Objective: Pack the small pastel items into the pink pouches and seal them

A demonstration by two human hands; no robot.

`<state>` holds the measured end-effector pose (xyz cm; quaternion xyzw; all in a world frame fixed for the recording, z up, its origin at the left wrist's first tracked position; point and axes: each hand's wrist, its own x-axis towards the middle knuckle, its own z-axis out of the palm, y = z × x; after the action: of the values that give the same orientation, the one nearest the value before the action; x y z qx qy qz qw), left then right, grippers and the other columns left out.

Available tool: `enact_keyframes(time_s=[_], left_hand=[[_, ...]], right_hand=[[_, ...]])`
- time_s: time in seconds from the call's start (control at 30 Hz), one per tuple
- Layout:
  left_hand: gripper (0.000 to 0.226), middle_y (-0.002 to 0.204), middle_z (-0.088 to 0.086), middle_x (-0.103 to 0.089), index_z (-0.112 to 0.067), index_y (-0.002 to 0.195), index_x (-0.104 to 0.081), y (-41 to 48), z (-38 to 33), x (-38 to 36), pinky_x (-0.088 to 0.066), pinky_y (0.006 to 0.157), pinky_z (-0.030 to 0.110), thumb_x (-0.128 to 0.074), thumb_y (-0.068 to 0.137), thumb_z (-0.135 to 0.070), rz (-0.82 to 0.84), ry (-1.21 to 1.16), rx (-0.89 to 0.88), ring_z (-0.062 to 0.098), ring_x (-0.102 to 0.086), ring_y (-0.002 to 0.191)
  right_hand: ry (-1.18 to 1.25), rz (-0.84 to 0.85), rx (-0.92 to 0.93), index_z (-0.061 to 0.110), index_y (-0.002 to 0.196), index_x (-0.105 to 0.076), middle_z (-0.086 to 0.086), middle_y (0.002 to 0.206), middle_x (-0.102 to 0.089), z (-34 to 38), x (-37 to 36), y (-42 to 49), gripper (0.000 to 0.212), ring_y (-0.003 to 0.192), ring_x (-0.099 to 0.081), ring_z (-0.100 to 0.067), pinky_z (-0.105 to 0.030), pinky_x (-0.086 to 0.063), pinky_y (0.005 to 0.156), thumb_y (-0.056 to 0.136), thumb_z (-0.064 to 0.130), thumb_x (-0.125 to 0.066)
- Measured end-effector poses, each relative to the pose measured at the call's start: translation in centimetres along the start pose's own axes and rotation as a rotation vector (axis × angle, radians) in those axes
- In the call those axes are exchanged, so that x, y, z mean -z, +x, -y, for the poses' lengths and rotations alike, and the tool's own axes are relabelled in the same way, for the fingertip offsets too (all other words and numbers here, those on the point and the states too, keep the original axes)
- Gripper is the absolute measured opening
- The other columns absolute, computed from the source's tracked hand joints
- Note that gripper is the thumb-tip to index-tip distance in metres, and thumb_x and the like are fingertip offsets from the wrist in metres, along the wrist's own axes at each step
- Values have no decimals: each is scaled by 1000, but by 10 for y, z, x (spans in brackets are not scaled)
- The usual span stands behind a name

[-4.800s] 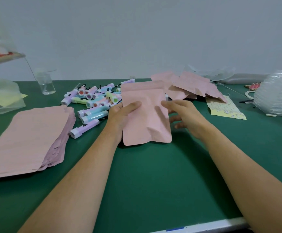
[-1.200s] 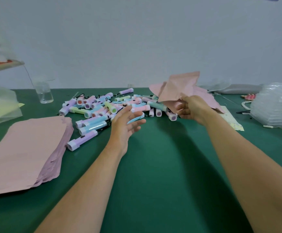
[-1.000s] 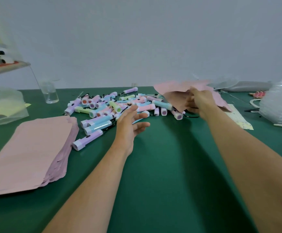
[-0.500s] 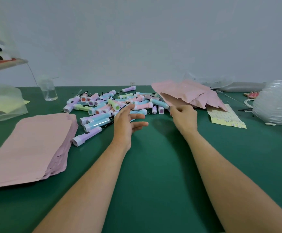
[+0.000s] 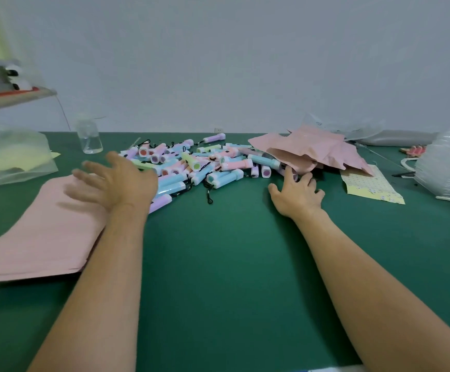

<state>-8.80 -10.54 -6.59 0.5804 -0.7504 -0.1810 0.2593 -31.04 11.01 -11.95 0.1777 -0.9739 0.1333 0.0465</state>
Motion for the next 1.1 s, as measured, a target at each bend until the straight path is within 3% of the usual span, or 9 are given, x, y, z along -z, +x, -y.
enact_keyframes(time_s=[0.07,0.2,0.4,0.5,0.63,0.73,0.83,0.97,1.1], left_hand=[[74,168,30,-17,-11,159,-27,7,9,4,3,122,73,-60,93,-23,145,105,49,46,-10,157],[64,168,27,-18,-20,157,-30,15,15,6,-6,122,72,-57,99,-23,270,161,80,45,-15,156],[48,140,24,-52,-15,142,-39,18,18,3,-36,110,57,-61,100,-22,162,132,12,44,-46,133],[45,136,23,-55,-13,141,-42,17,17,3,-38,102,52,-60,100,-19,132,108,3,44,-49,131],[38,133,23,-56,-7,137,-51,12,13,10,-33,85,44,-59,100,-14,45,51,-24,45,-56,122],[26,129,27,-58,-5,124,-57,6,9,24,-37,82,46,-60,98,-7,-115,-15,-78,50,-57,115],[31,126,28,-64,-5,130,-57,1,-1,36,-44,84,47,-48,100,-1,-373,-231,-244,49,-59,115],[41,140,10,-66,-1,147,-54,-24,-27,46,-43,113,22,-41,109,-7,-579,-840,-632,11,-61,133],[34,133,20,-65,5,137,-57,-33,-46,34,-46,112,25,-45,105,1,-518,-1306,-502,20,-62,129]], right_hand=[[-8,37,-6,24,153,-27,-27,158,-27,-2,0,3,62,146,-25,-45,-59,-22,115,102,58,-33],[12,39,17,29,154,-31,-20,153,-40,-1,1,1,58,143,-30,-43,-58,-21,115,102,56,-31],[55,9,23,27,153,-35,-18,142,-53,-1,7,-5,53,139,-38,-39,-58,-22,119,103,45,-38],[79,6,15,22,151,-32,-18,139,-55,-2,7,-5,55,138,-40,-39,-59,-24,118,102,44,-40],[99,21,15,22,164,-5,-18,158,-39,-3,5,-3,74,149,-27,-40,-61,-17,118,103,51,-35],[89,29,40,19,159,-24,-15,158,-38,-3,2,-1,64,148,-29,-37,-64,-19,116,105,52,-30],[73,-88,51,13,142,-45,-15,147,-47,-4,3,1,53,137,-39,-36,-57,-34,107,107,51,-32],[70,-263,40,9,123,-57,-12,128,-61,-7,10,7,40,120,-51,-34,-40,-42,74,108,44,-42],[56,-267,33,12,123,-59,-10,121,-64,-9,11,12,28,109,-59,-33,-37,-41,71,102,31,-57]])
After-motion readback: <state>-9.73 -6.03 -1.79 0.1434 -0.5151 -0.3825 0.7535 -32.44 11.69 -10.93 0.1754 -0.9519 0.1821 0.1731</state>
